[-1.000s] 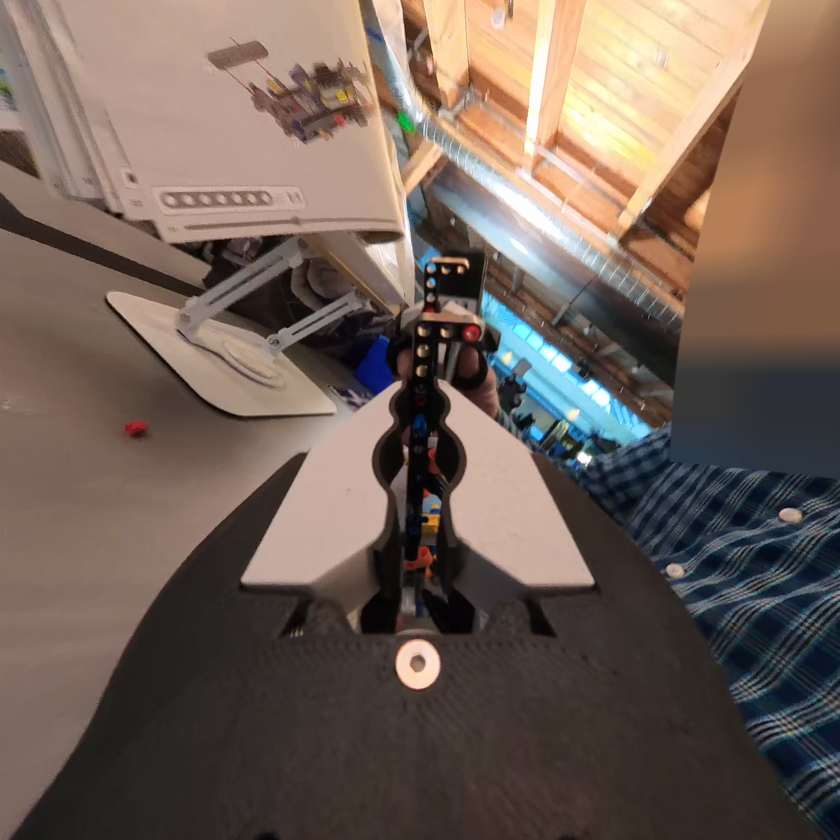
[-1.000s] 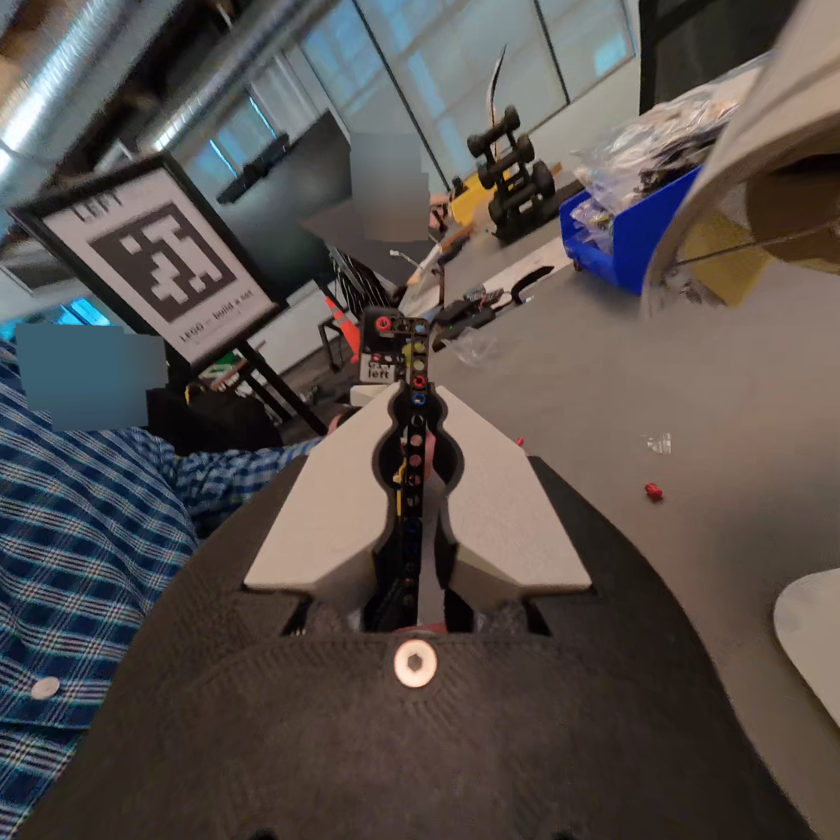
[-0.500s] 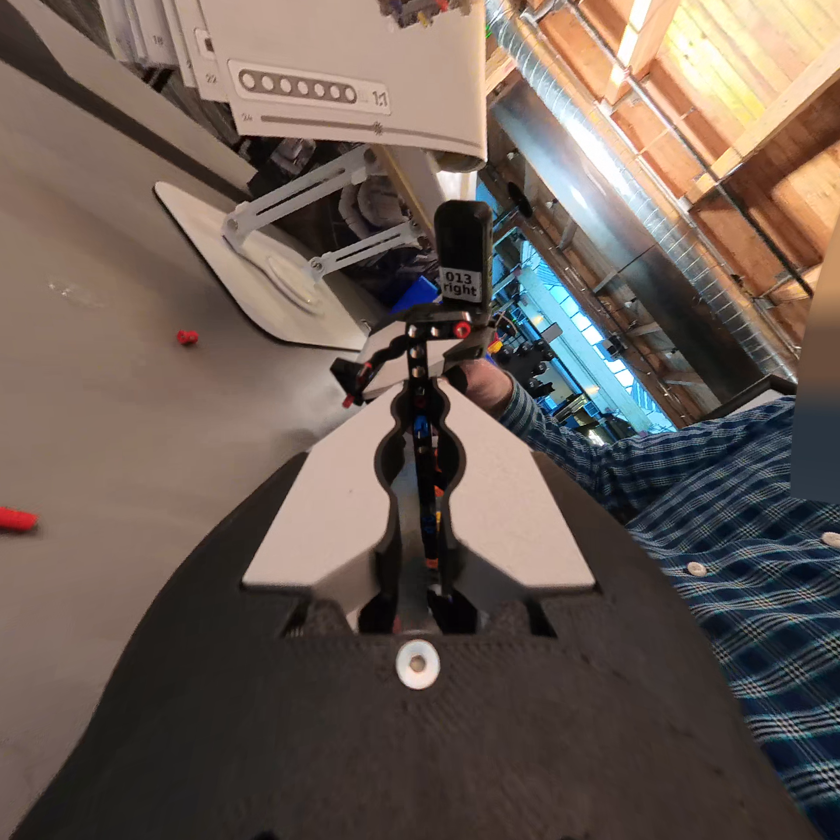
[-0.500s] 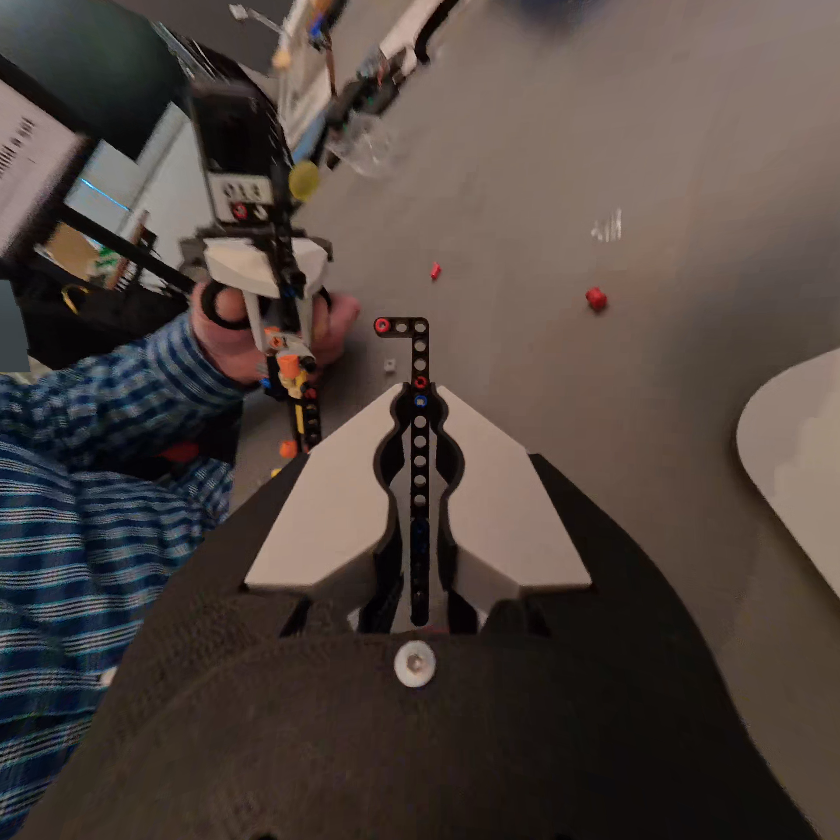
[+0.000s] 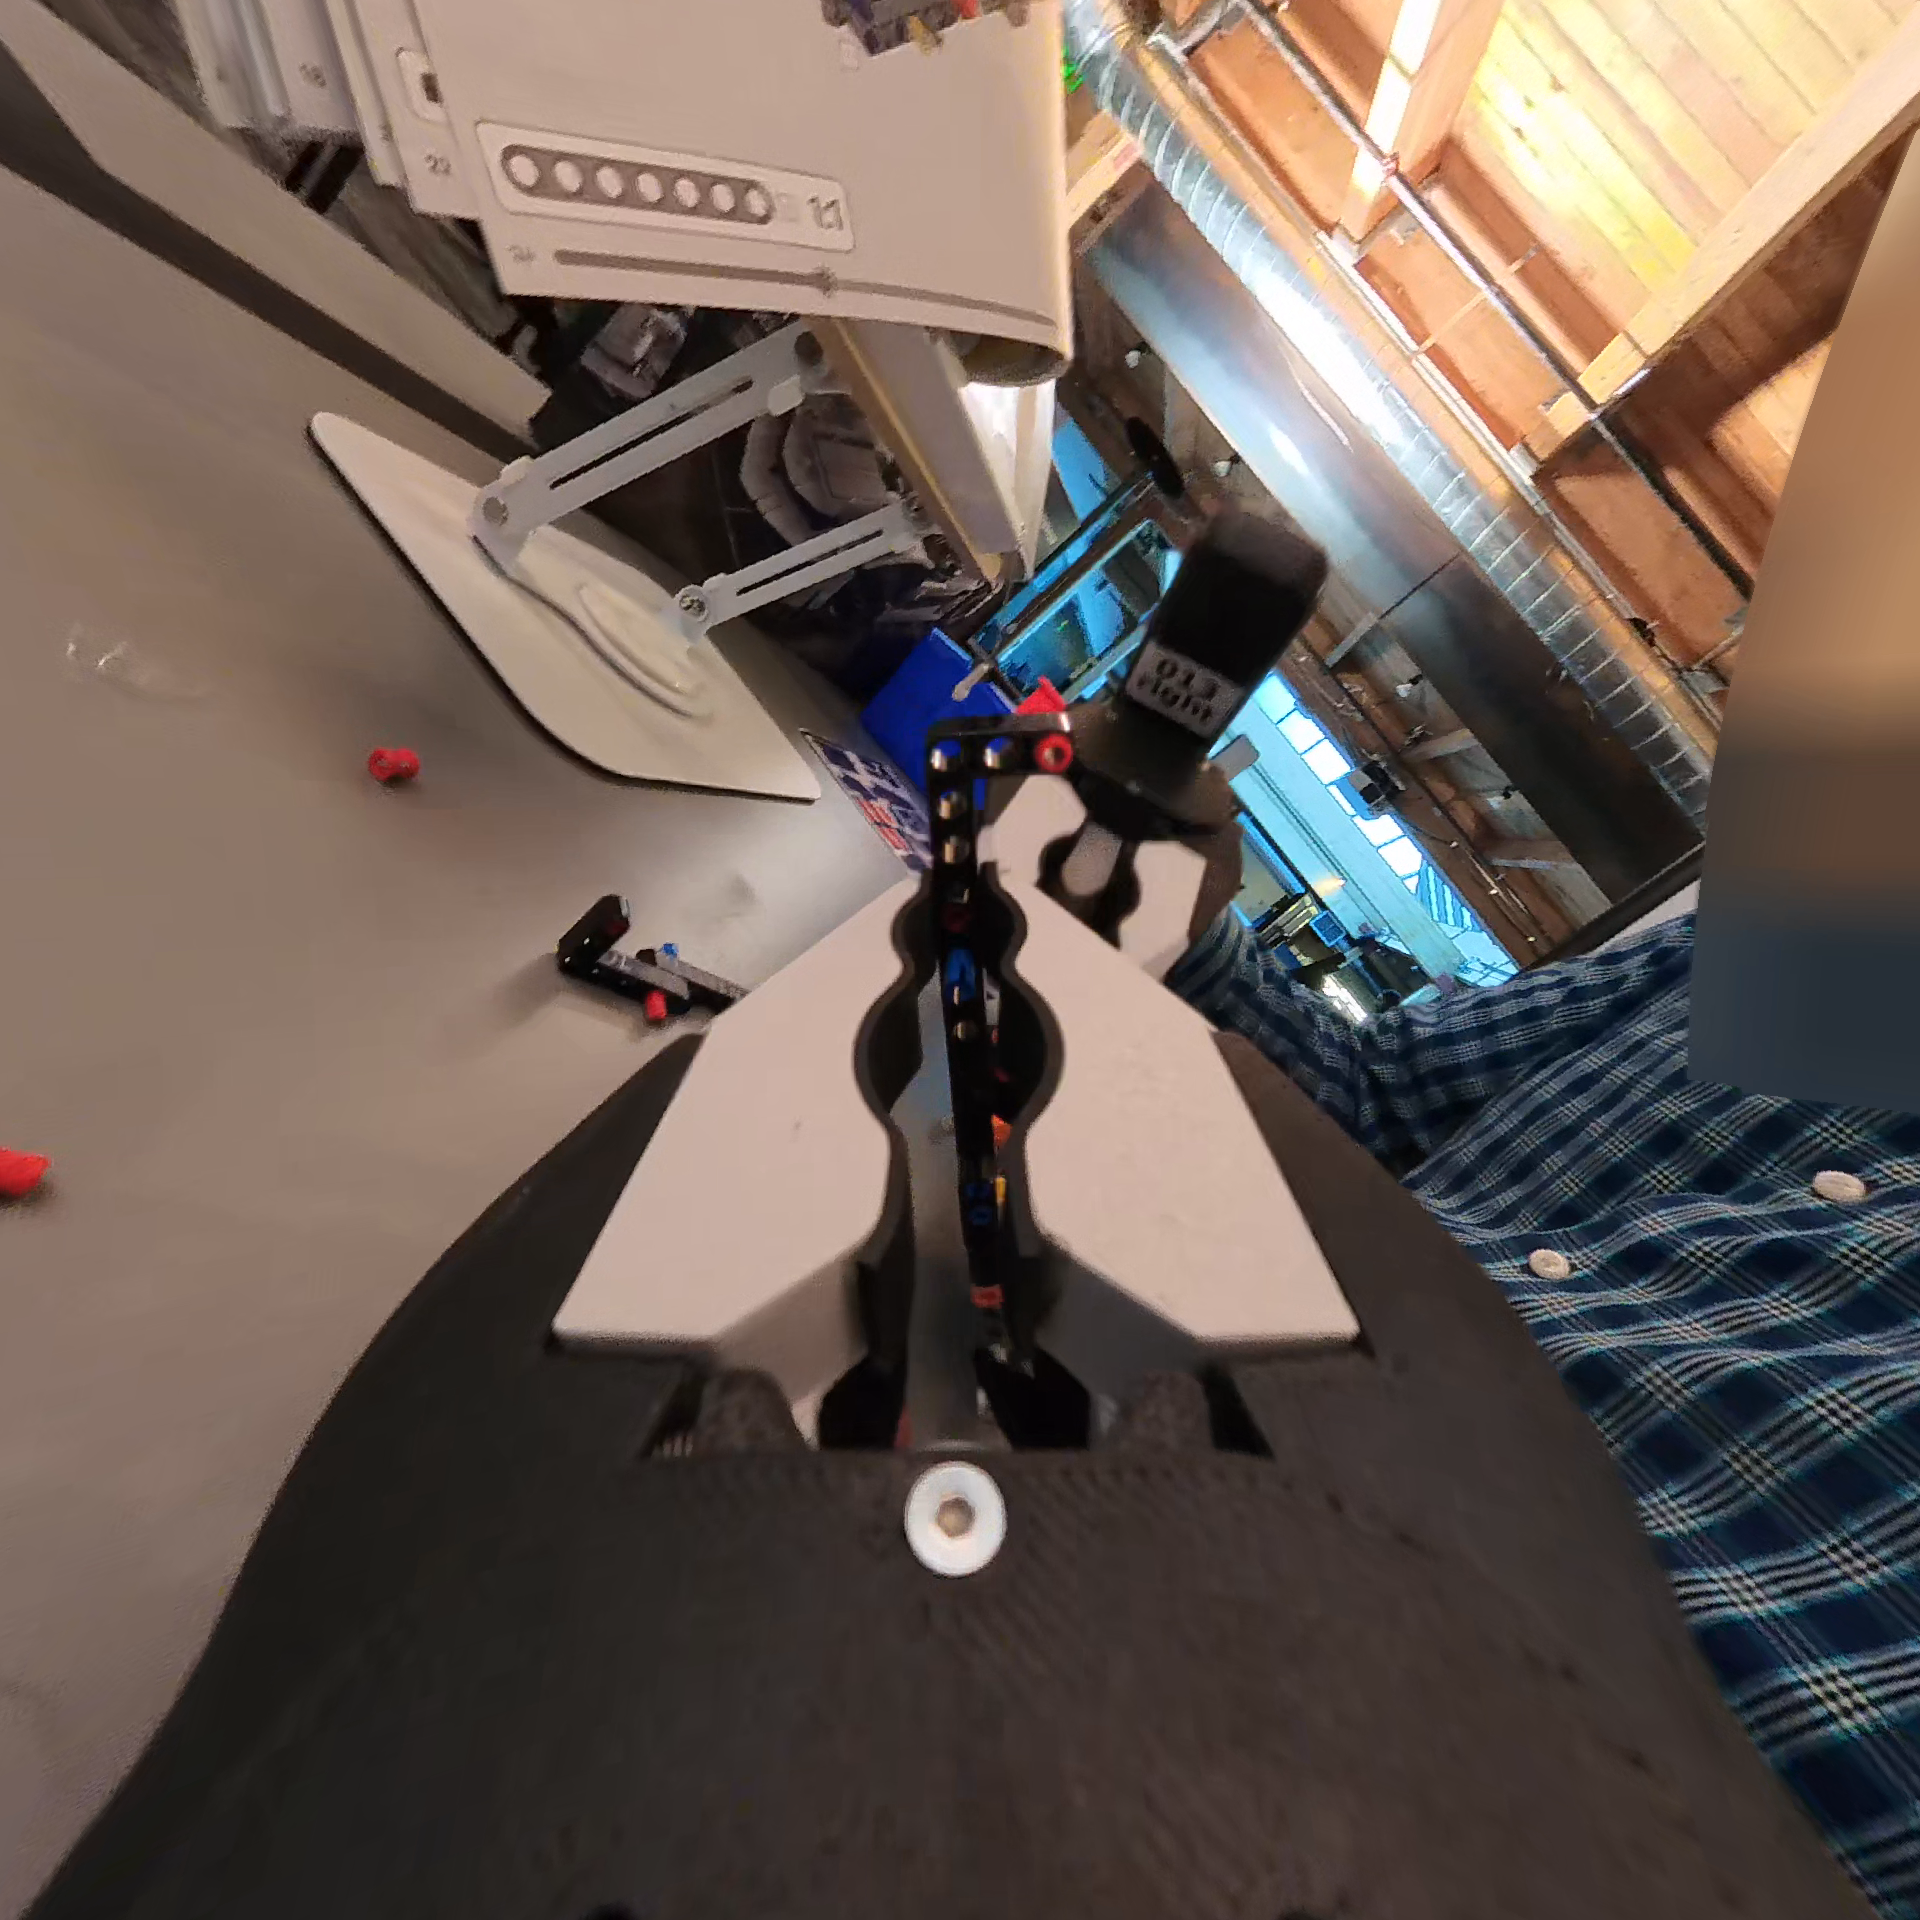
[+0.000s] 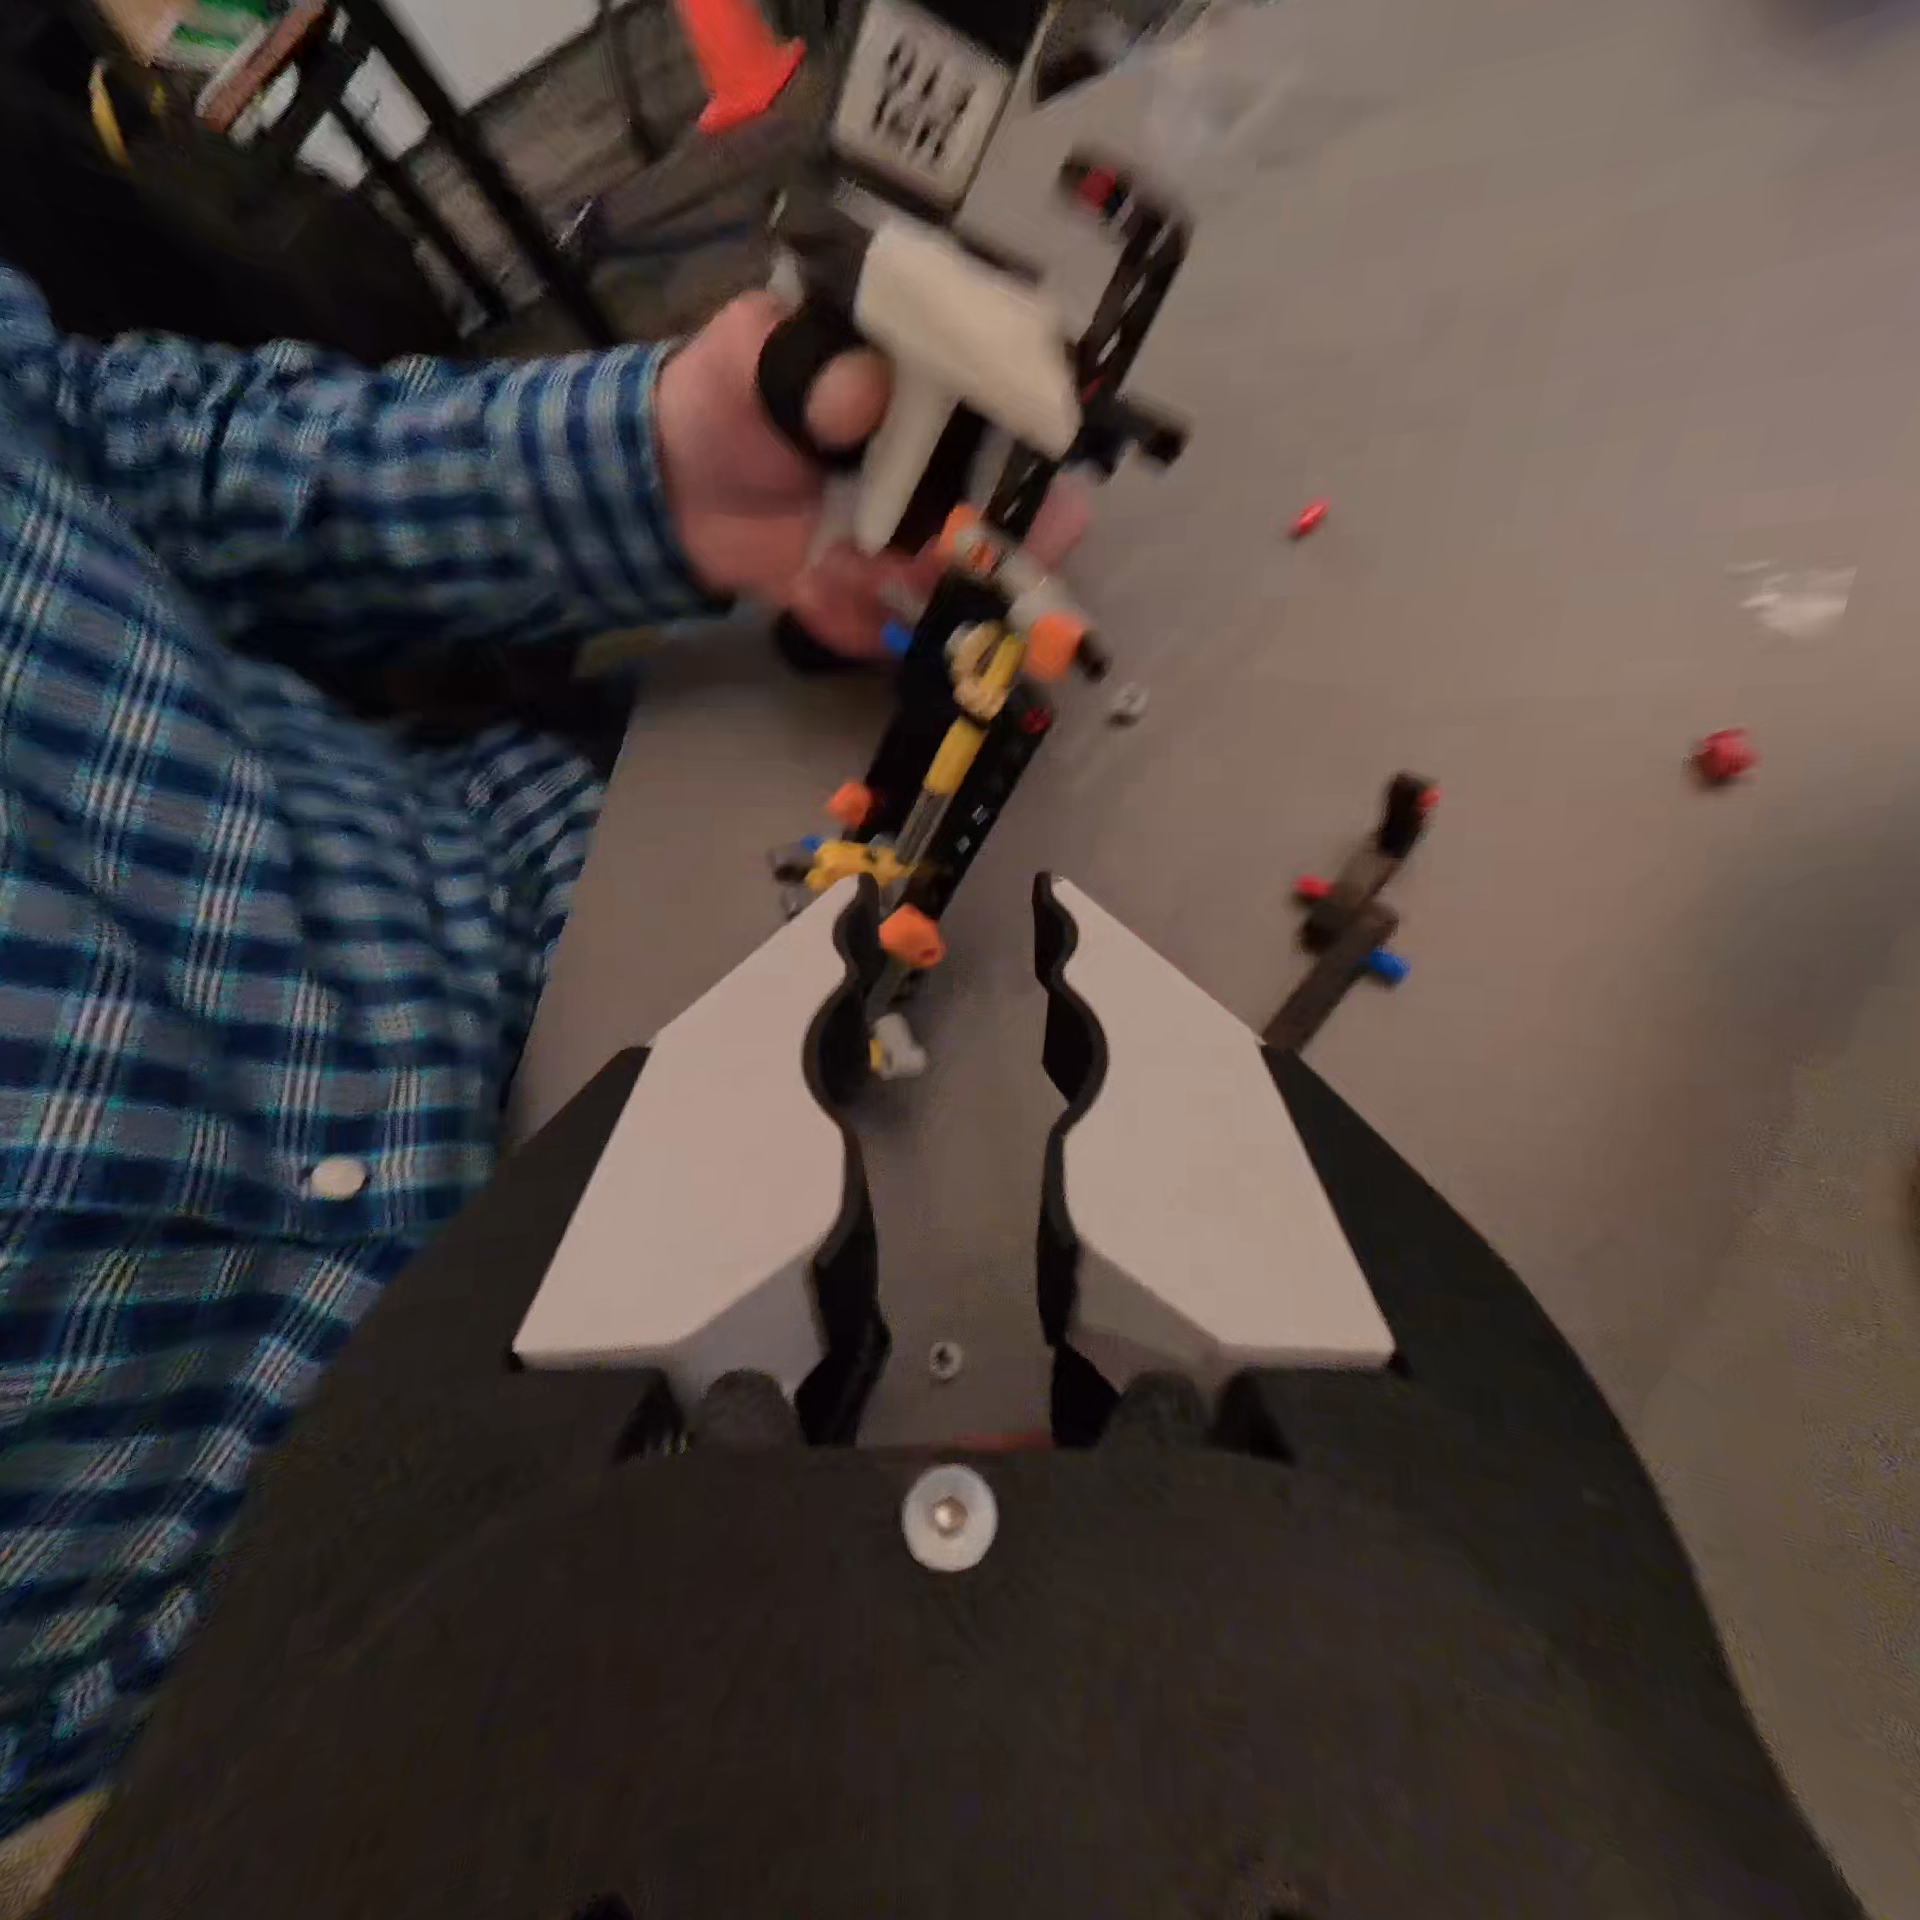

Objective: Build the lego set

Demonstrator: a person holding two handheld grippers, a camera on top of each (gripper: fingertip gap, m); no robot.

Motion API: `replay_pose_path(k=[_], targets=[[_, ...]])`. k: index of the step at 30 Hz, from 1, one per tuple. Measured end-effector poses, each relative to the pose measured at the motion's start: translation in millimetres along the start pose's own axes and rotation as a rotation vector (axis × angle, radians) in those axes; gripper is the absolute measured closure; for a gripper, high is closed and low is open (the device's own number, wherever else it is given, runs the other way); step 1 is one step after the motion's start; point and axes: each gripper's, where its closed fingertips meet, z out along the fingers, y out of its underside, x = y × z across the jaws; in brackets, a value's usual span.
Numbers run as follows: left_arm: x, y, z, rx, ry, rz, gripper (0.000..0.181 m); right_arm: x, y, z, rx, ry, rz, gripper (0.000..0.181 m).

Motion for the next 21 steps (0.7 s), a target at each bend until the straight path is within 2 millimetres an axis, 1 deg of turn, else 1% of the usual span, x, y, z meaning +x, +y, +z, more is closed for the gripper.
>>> replay_pose_path(k=[3, 4, 6, 7, 8, 12, 14, 17, 19, 21], targets=[[10, -2, 1, 0.022, 0.043, 0.033, 0.175, -14, 17, 10, -0.046, -0.054, -0.009, 0.154], [13, -2, 1, 0.026, 0.052, 0.043, 0.176, -16, 18, 12, -0.041, -0.061, -0.005, 0.155], [17, -2, 1, 0.029, 0.065, 0.051, 0.176, -21, 17, 14, -0.023, -0.095, 0.004, 0.159], [18, -2, 1, 0.029, 0.070, 0.055, 0.176, -20, 17, 15, -0.024, -0.085, -0.005, 0.168], [18, -2, 0, 0.033, 0.067, 0.060, 0.176, -20, 17, 15, -0.024, -0.088, -0.006, 0.171], [21, -3, 0, 0.038, 0.087, 0.068, 0.176, -21, 16, 15, -0.004, -0.125, 0.032, 0.172], [22, -3, 0, 0.042, 0.093, 0.072, 0.176, -21, 15, 16, 0.011, -0.148, 0.081, 0.172], [24, -4, -1, 0.044, 0.102, 0.084, 0.176, -20, 13, 16, 0.044, -0.193, 0.200, 0.173], [25, -4, 0, 0.042, 0.106, 0.094, 0.176, -18, 10, 16, 0.072, -0.217, 0.278, 0.178], [24, -4, 0, 0.035, 0.093, 0.106, 0.176, -18, 10, 17, 0.070, -0.226, 0.306, 0.178]])
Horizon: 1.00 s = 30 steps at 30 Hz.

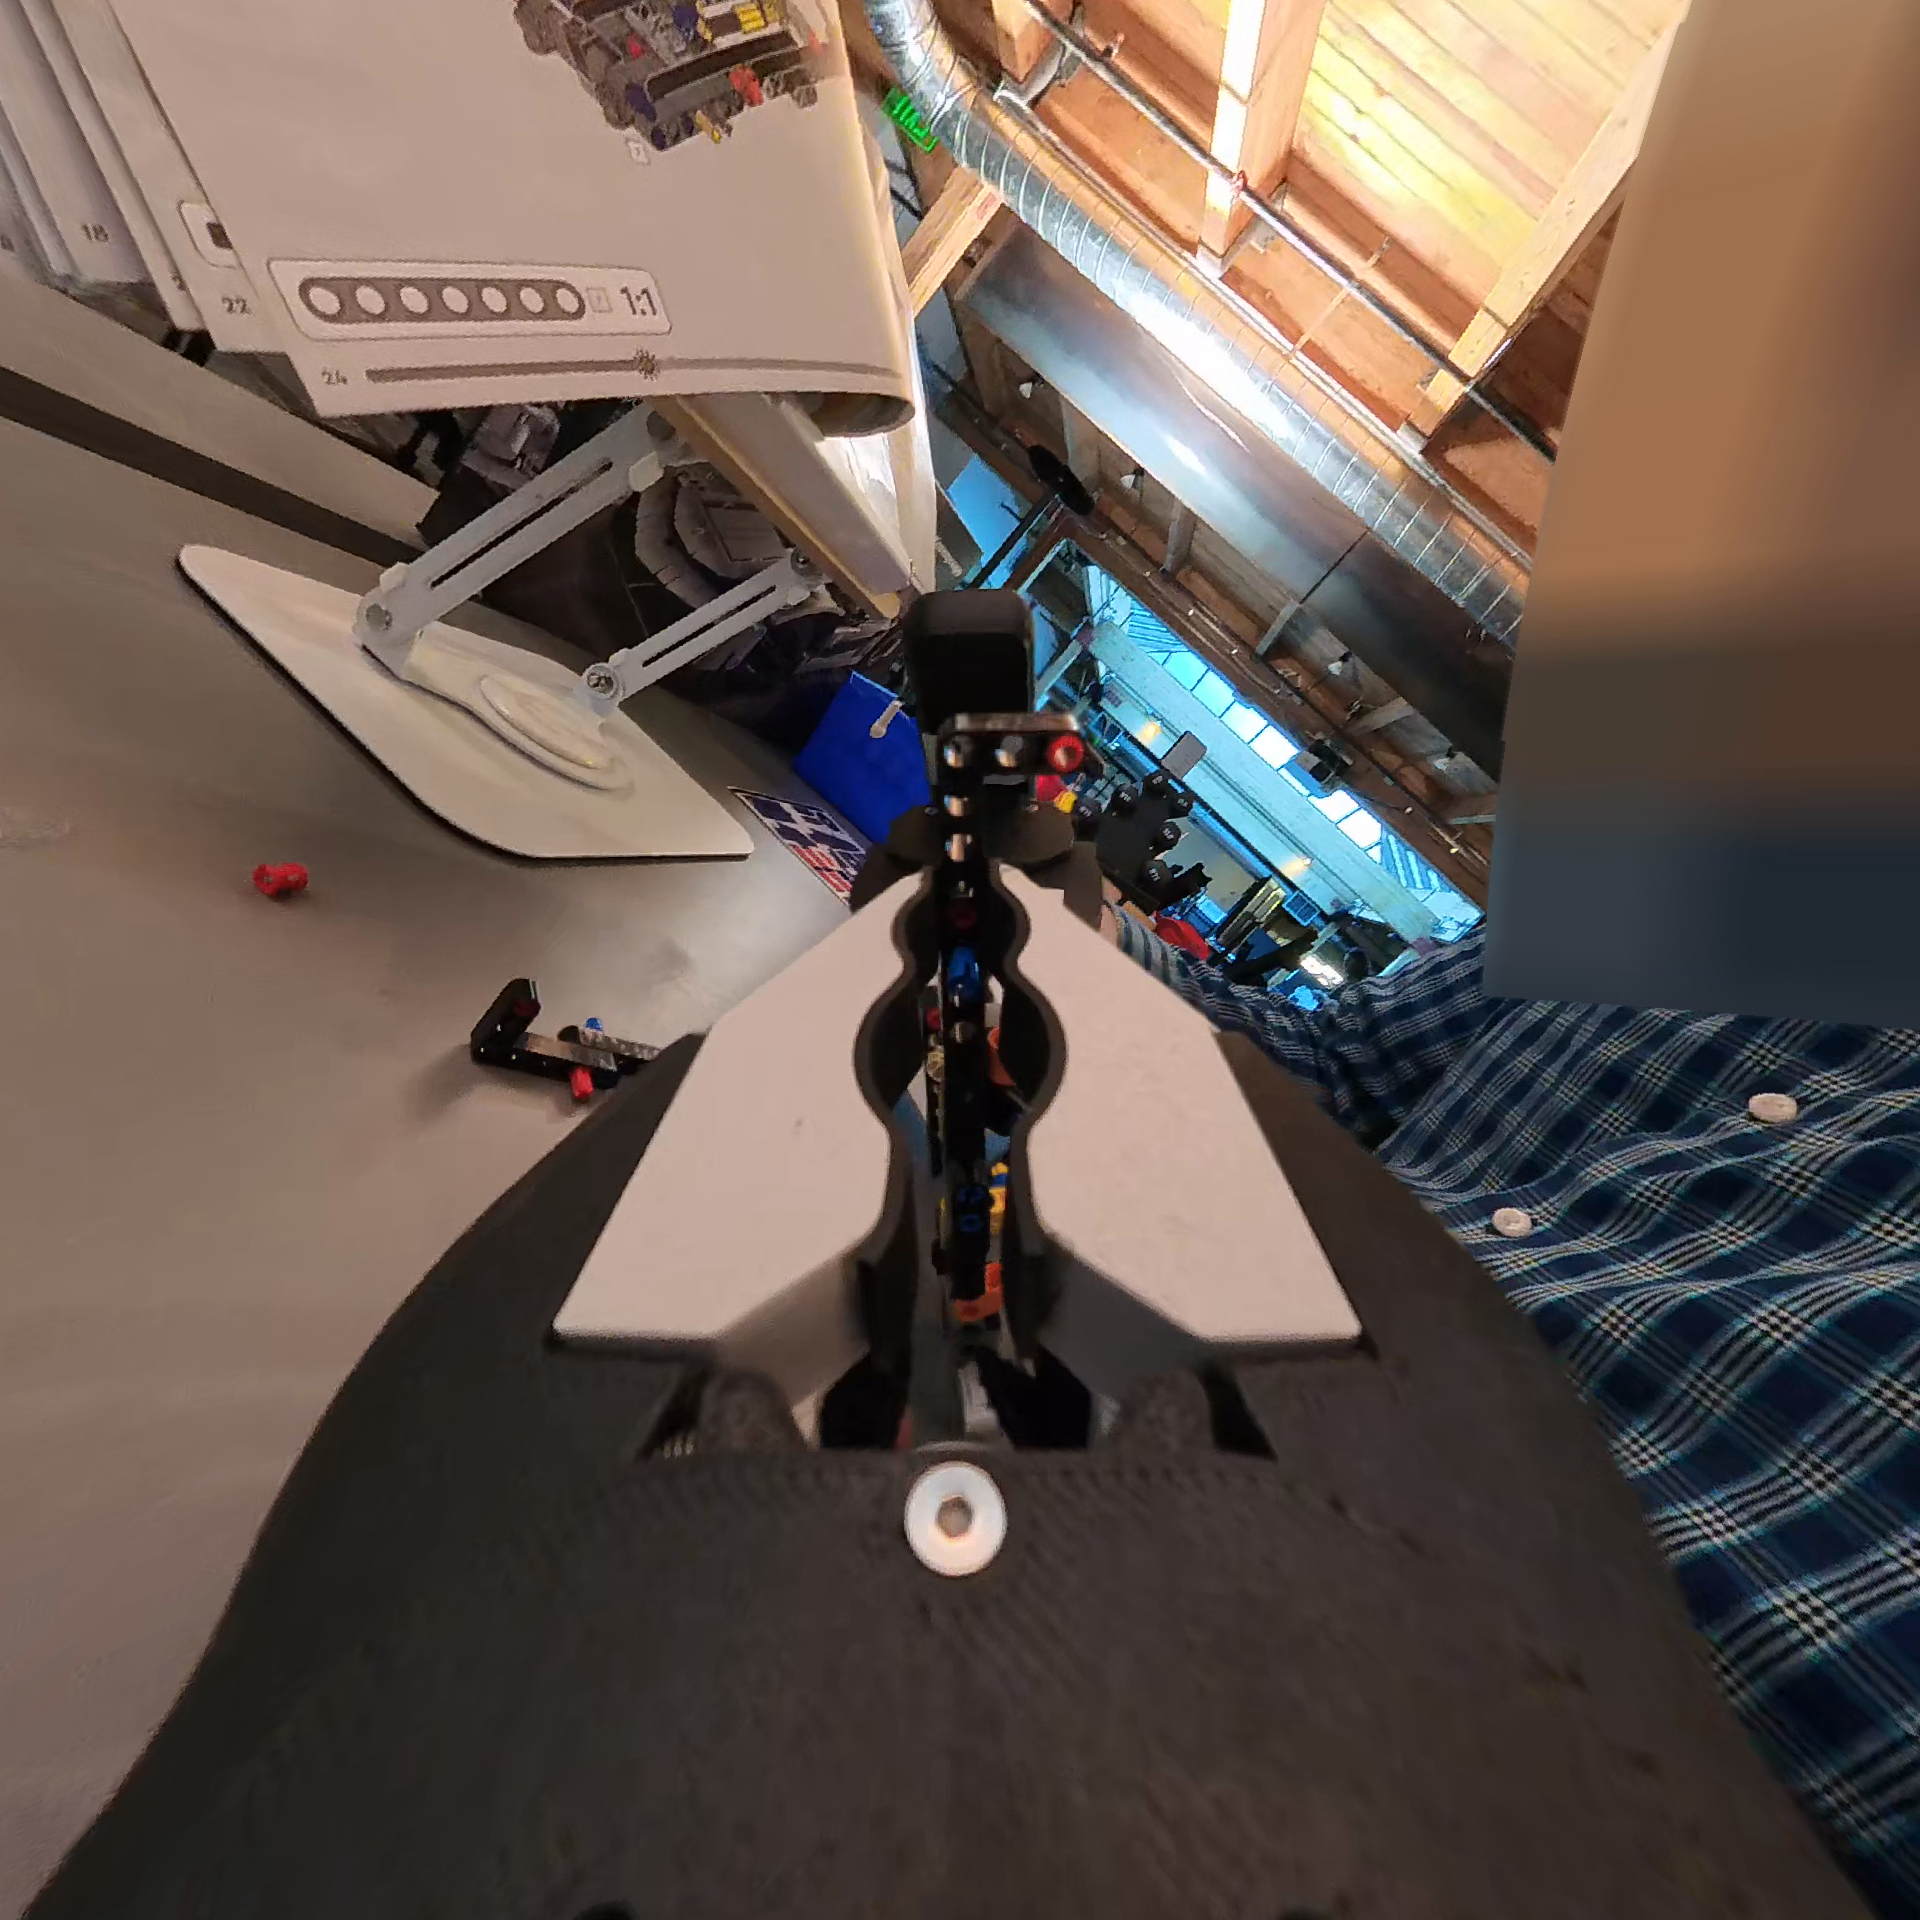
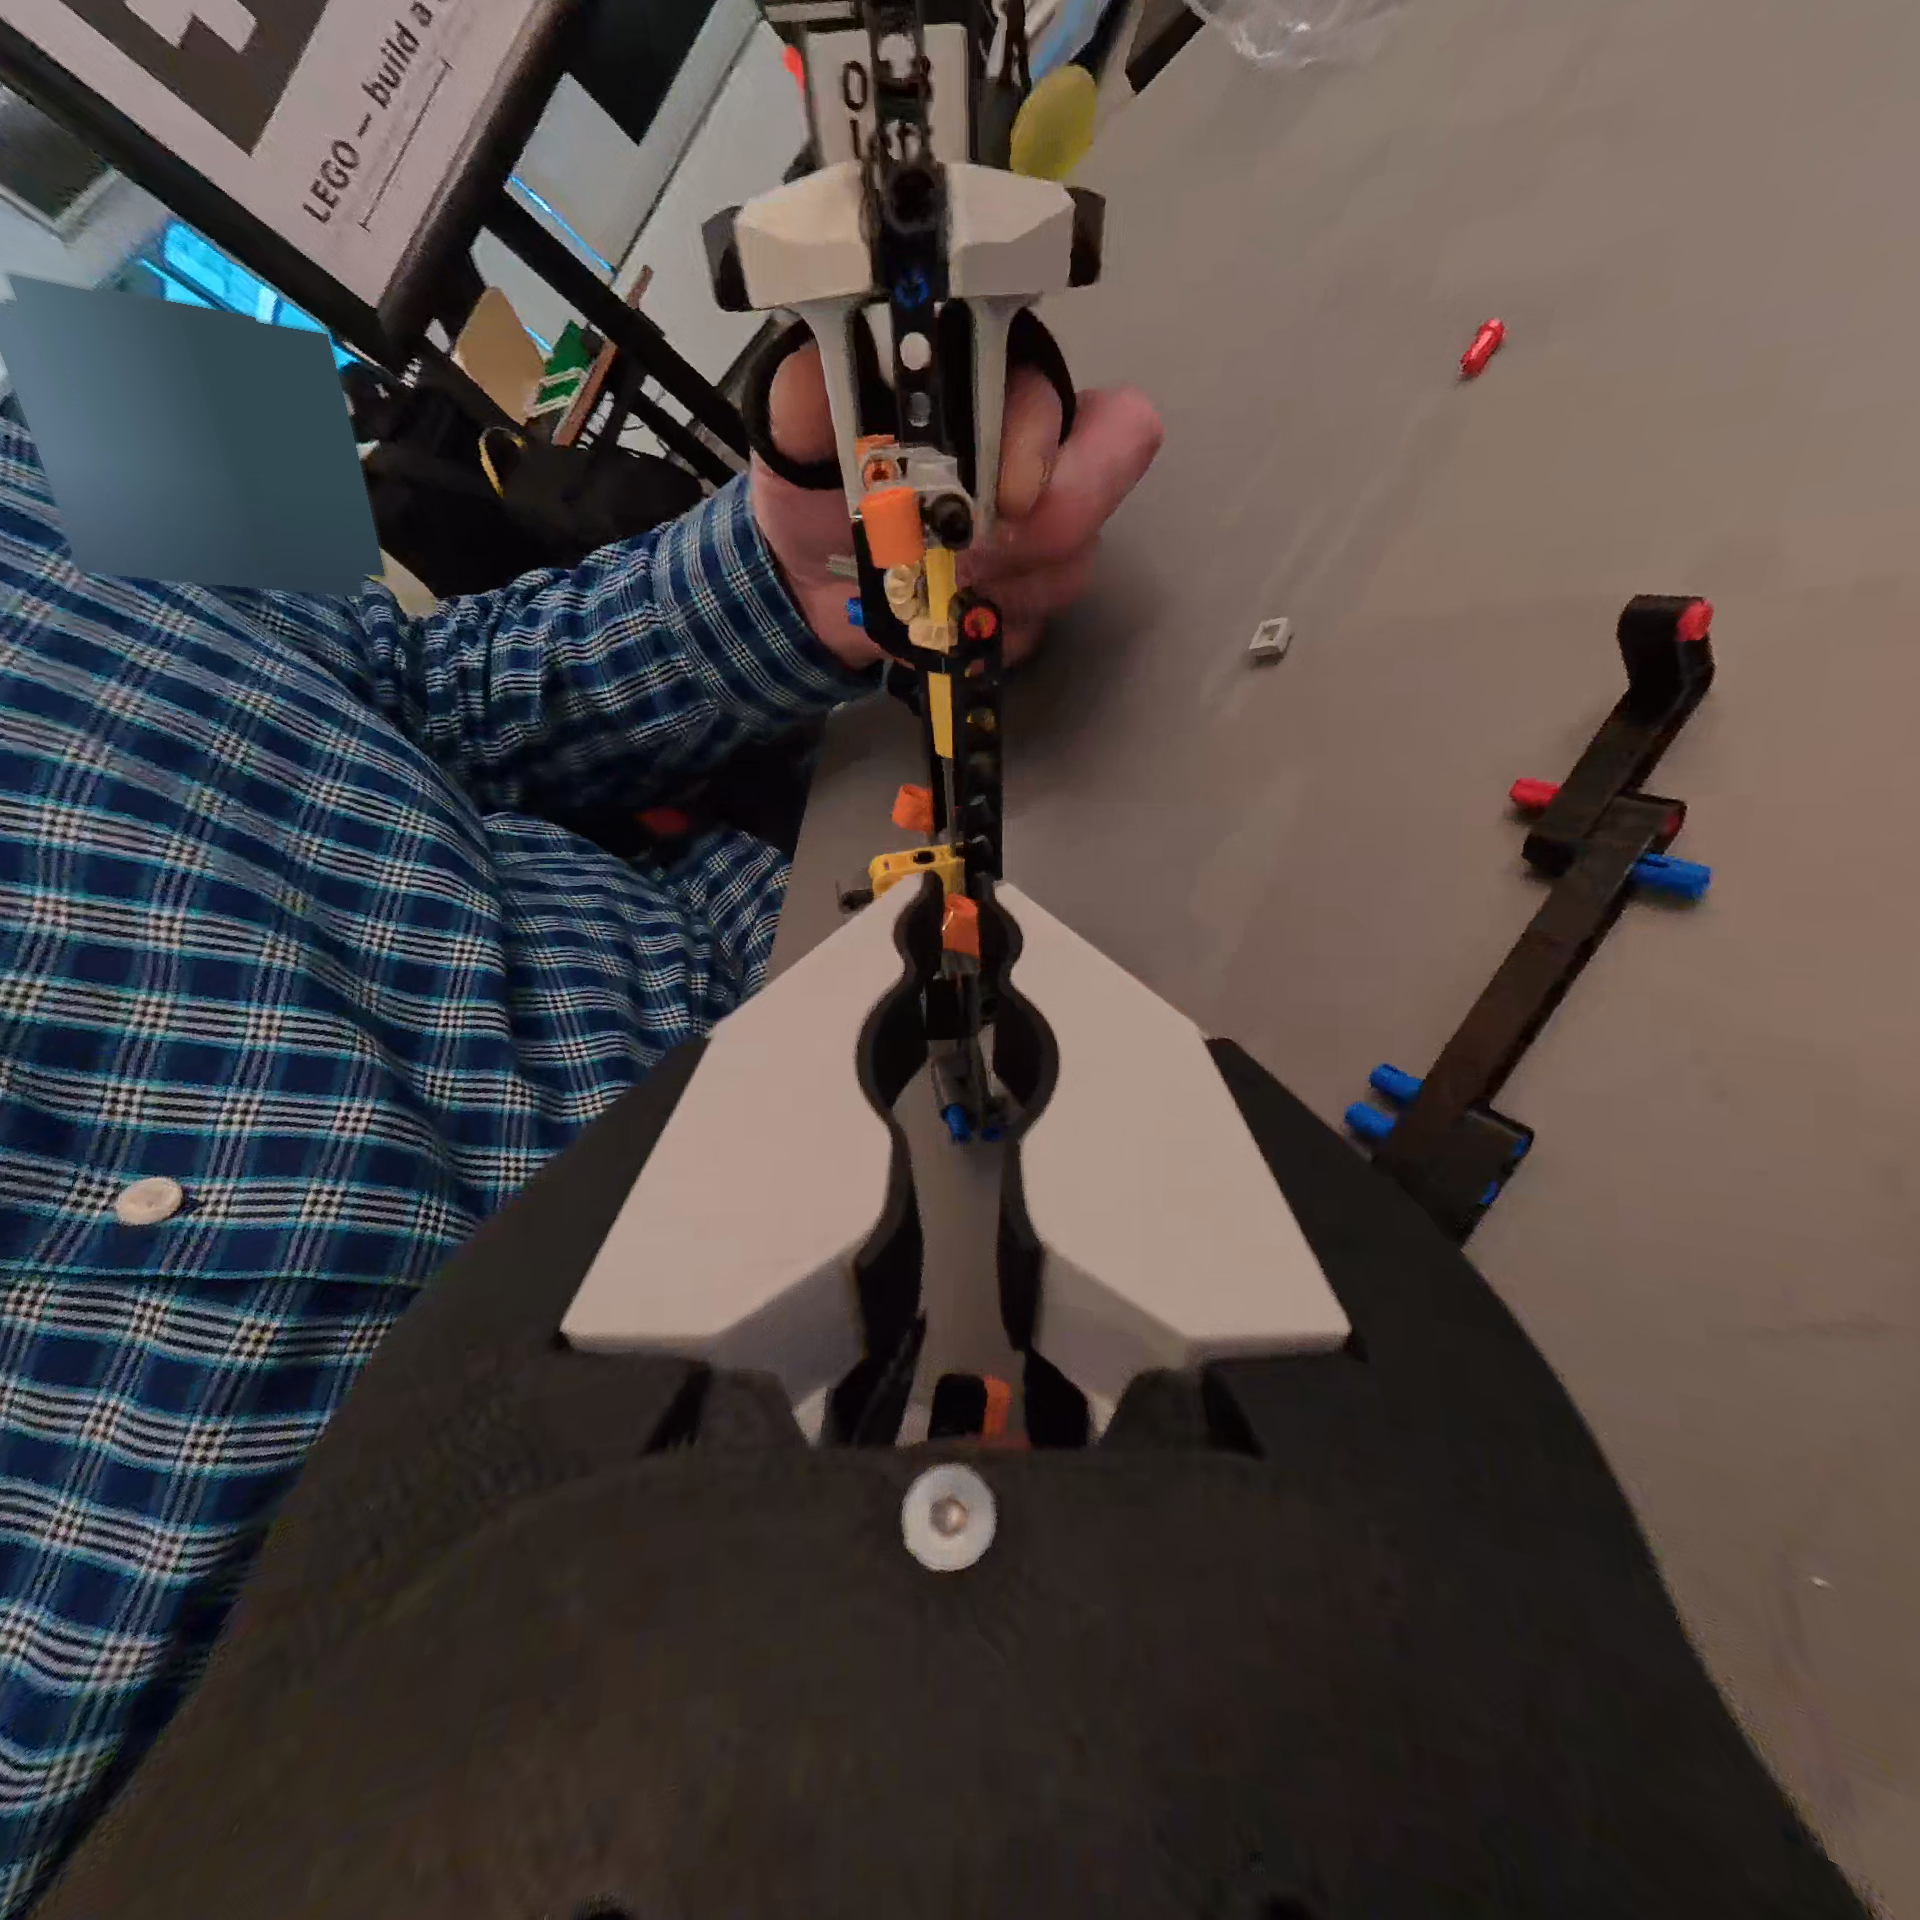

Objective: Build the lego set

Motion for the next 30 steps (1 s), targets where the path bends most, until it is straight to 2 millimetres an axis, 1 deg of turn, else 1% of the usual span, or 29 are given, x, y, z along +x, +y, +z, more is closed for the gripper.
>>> replay_pose_path(k=[2, 4, 5, 7, 8, 10, 12, 14, 16, 17, 18, 22, 25, 30], targets=[[1, -2, -1, 0.009, 0.010, 0.001, 0.175, 2, -2, 1, 0.006, 0.002, 0.039, 0.178], [-2, -3, -2, 0.003, -0.013, 0.009, 0.175, 2, -4, 0, 0.023, -0.017, 0.033, 0.177], [-2, -3, -2, -0.003, -0.010, 0.013, 0.176, 2, -4, -1, 0.026, -0.017, 0.007, 0.173], [0, -3, -2, -0.002, -0.003, 0.015, 0.176, 0, -8, -8, 0.033, 0.007, -0.101, 0.158], [0, -3, -2, -0.002, 0.001, 0.016, 0.176, 0, -5, -10, 0.004, 0.021, -0.149, 0.154], [2, -5, -2, 0.006, 0.014, 0.018, 0.176, 10, 5, -11, -0.083, 0.084, -0.227, 0.155], [2, -4, 0, 0.002, 0.019, 0.020, 0.176, 7, 8, -8, -0.115, 0.052, -0.263, 0.155], [4, -4, 1, 0.001, 0.029, 0.022, 0.176, 2, 8, -5, -0.121, 0.026, -0.310, 0.156], [5, -3, 2, 0.005, 0.036, 0.019, 0.176, 1, 8, -1, -0.136, 0.012, -0.328, 0.160], [5, -5, 1, 0.018, 0.035, 0.016, 0.176, 0, 8, 0, -0.134, -0.005, -0.322, 0.168], [5, -7, 0, 0.025, 0.037, 0.018, 0.176, -1, 6, 0, -0.120, -0.013, -0.316, 0.169], [8, -7, 1, 0.018, 0.052, 0.028, 0.176, -3, 5, 2, -0.088, -0.054, -0.259, 0.170], [8, -8, 1, 0.030, 0.057, 0.028, 0.176, -2, 4, 2, -0.065, -0.083, -0.178, 0.171], [10, -9, 0, 0.033, 0.054, 0.049, 0.176, 3, -2, -1, -0.015, -0.121, 0.014, 0.177]])
